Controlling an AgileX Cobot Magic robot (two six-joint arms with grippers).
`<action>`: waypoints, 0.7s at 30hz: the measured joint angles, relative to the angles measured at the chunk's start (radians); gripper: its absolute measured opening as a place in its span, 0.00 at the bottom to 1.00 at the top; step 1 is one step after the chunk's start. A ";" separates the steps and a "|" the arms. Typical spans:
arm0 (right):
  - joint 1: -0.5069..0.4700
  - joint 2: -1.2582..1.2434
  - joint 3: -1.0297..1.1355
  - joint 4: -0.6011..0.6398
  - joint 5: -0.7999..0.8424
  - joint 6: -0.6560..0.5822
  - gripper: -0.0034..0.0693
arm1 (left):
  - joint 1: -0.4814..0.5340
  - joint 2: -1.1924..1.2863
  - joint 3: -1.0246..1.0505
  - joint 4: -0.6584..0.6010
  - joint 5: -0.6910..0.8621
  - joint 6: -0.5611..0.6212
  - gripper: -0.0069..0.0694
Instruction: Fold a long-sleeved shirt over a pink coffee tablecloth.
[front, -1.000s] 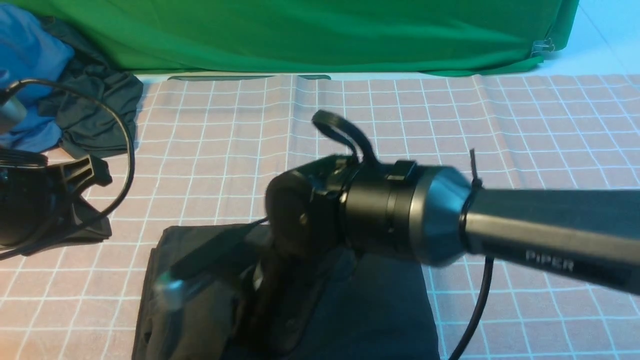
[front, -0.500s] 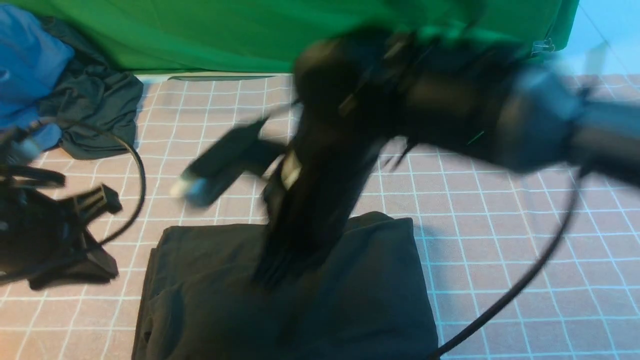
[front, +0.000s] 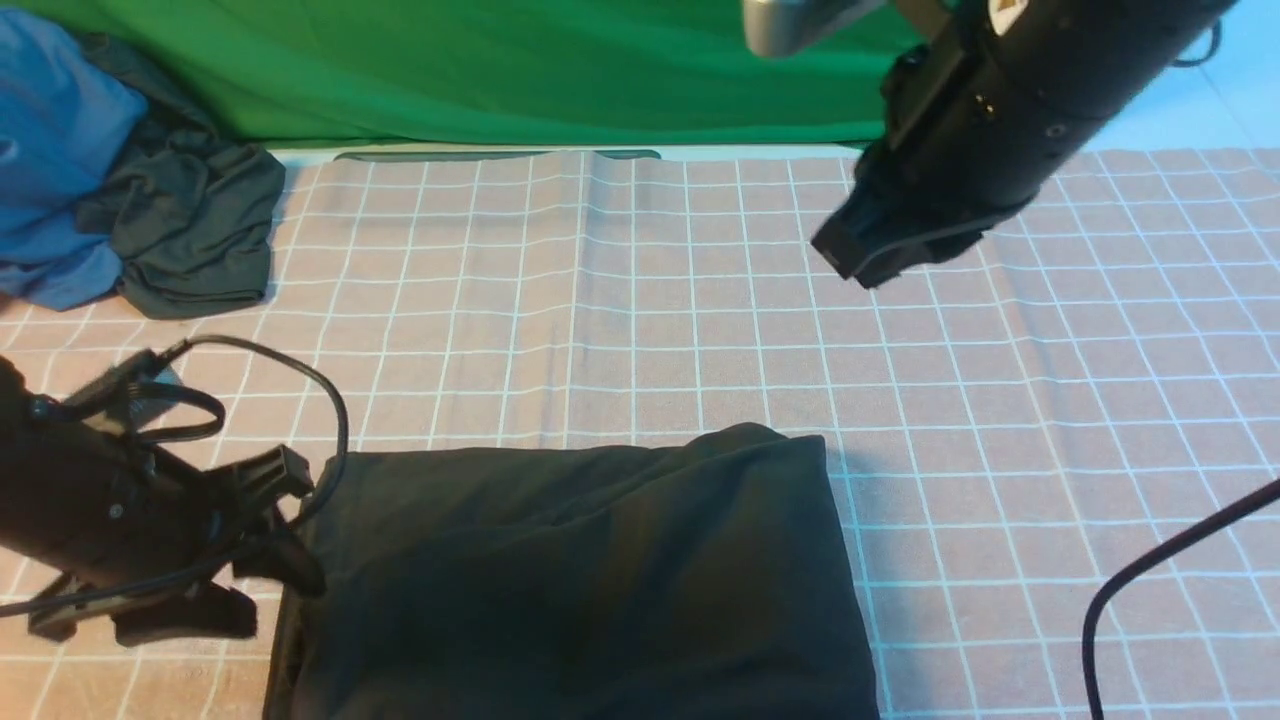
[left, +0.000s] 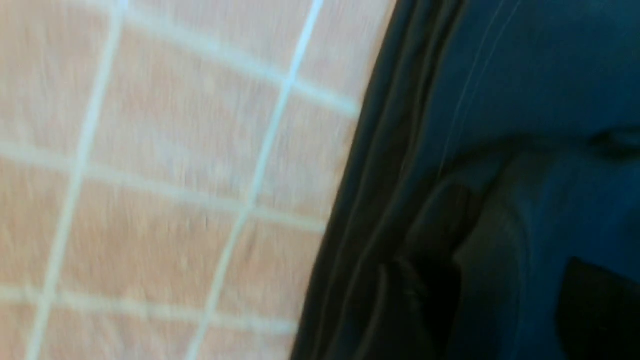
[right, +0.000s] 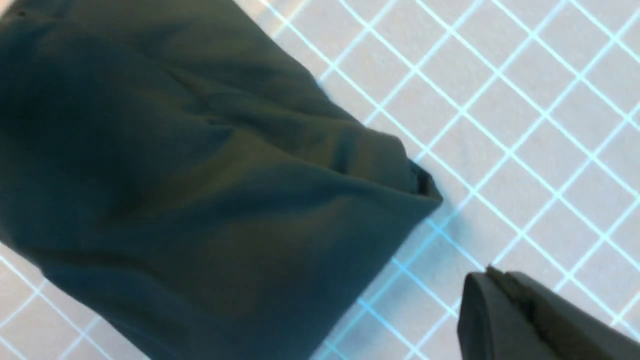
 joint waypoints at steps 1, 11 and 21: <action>-0.001 0.000 0.017 0.000 -0.008 0.000 0.10 | 0.000 0.004 0.000 -0.009 -0.012 0.023 0.76; -0.001 0.001 0.120 0.015 -0.083 -0.001 0.10 | 0.000 0.126 0.000 -0.068 -0.029 0.141 0.81; -0.001 0.001 0.120 0.017 -0.124 -0.004 0.10 | 0.000 0.168 -0.003 -0.088 -0.023 0.211 0.21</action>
